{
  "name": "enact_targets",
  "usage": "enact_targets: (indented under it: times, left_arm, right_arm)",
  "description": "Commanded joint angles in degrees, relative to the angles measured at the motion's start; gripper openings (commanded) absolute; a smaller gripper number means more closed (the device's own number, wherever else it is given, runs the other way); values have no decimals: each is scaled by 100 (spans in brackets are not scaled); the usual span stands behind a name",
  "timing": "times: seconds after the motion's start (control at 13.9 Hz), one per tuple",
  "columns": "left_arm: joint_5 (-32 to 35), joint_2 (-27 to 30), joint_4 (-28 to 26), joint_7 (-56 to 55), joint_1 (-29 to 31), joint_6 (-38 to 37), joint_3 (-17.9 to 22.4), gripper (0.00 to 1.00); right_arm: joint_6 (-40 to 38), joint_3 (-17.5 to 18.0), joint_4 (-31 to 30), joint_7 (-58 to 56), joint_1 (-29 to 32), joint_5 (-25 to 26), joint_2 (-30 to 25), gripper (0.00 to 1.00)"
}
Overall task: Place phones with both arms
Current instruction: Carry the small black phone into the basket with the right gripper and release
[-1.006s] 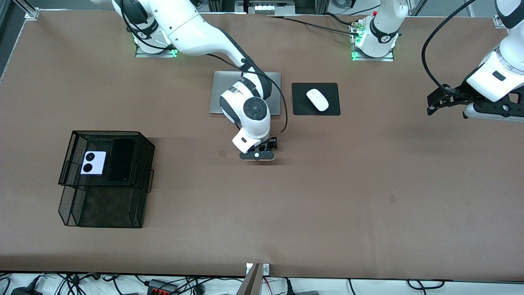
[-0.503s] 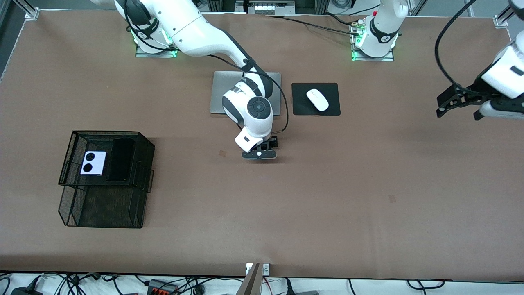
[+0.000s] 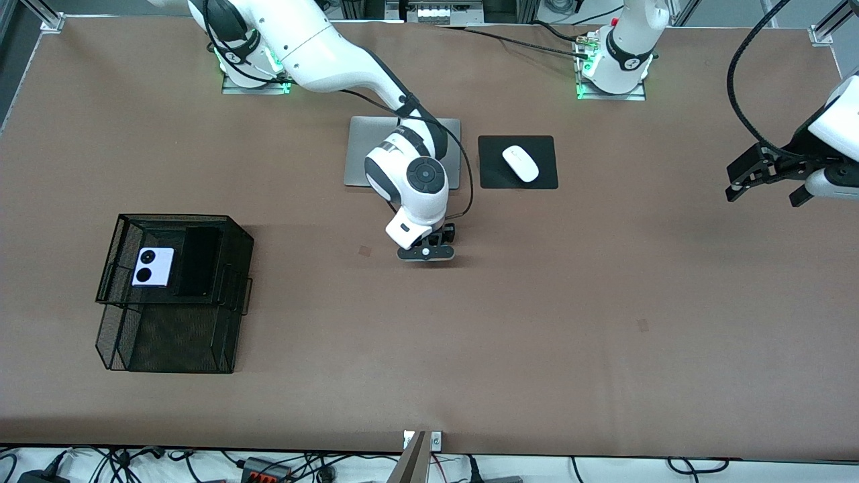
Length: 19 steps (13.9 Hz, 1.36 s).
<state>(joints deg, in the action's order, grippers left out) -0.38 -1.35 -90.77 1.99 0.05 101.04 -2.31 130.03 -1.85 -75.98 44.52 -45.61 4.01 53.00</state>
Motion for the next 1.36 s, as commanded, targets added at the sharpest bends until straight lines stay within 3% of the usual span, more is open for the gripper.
enact_targets:
  times: [0.0,0.43,0.72,1.01,1.29]
  left_arm:
    - [47,-67,191,91,56,-85,11,100]
    - [47,-67,191,99,100,-85,3,100]
    - [12,-67,191,100,136,-85,11,100]
    - [12,-76,191,108,136,-102,3,100]
    - [55,-76,191,91,127,-655,-24,100]
  right_arm:
    - [-215,-43,135,83,209,12,-289,27]
    - [-1057,-148,503,-23,1369,65,-1046,27]
    - [-1770,-175,988,-1461,2396,56,-1046,27]
    - [-1570,-149,988,-2762,3399,56,-985,27]
    - [-1166,-149,988,-3388,4041,73,-756,27]
